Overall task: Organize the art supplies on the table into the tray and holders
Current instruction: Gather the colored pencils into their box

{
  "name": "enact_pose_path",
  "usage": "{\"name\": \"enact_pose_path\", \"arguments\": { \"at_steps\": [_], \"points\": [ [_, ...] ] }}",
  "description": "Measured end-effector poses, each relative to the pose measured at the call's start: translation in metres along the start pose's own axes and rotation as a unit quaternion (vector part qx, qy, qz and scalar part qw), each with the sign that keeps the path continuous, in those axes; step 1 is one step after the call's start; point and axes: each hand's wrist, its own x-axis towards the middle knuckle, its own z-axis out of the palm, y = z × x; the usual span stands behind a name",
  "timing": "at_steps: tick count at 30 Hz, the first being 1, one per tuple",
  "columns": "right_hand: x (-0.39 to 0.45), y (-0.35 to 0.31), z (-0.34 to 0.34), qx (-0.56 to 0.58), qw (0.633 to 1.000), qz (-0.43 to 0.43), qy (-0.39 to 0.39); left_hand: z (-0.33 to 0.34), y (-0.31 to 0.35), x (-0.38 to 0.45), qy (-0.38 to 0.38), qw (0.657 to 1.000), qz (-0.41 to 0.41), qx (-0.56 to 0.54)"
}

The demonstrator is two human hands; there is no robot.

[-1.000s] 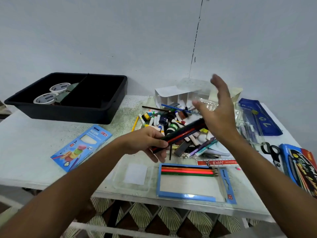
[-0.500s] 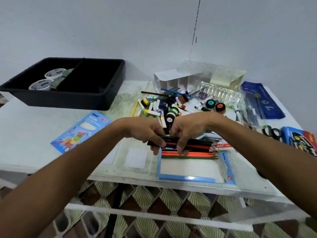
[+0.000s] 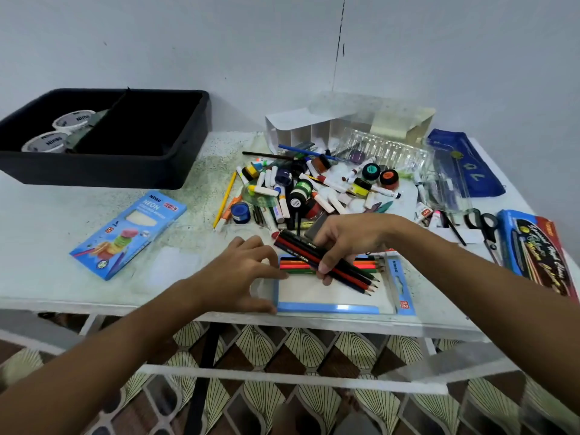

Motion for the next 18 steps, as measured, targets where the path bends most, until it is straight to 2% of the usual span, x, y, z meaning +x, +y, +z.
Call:
{"name": "enact_pose_path", "arguments": {
  "at_steps": [4, 8, 13, 18],
  "points": [
    [0.003, -0.004, 0.009, -0.119, 0.992, 0.036, -0.020, 0.005, -0.003, -0.008, 0.053, 0.999, -0.012, -0.004],
    [0.003, -0.006, 0.020, -0.217, 0.975, 0.042, 0.027, 0.010, -0.003, -0.014, 0.064, 0.997, -0.038, -0.022],
    [0.004, -0.006, 0.035, -0.282, 0.956, 0.052, 0.063, 0.011, -0.003, -0.014, 0.064, 0.995, -0.059, -0.040],
    [0.004, -0.004, 0.041, -0.288, 0.952, 0.048, 0.096, 0.010, -0.002, -0.014, 0.051, 0.995, -0.071, -0.048]
  ]
}}
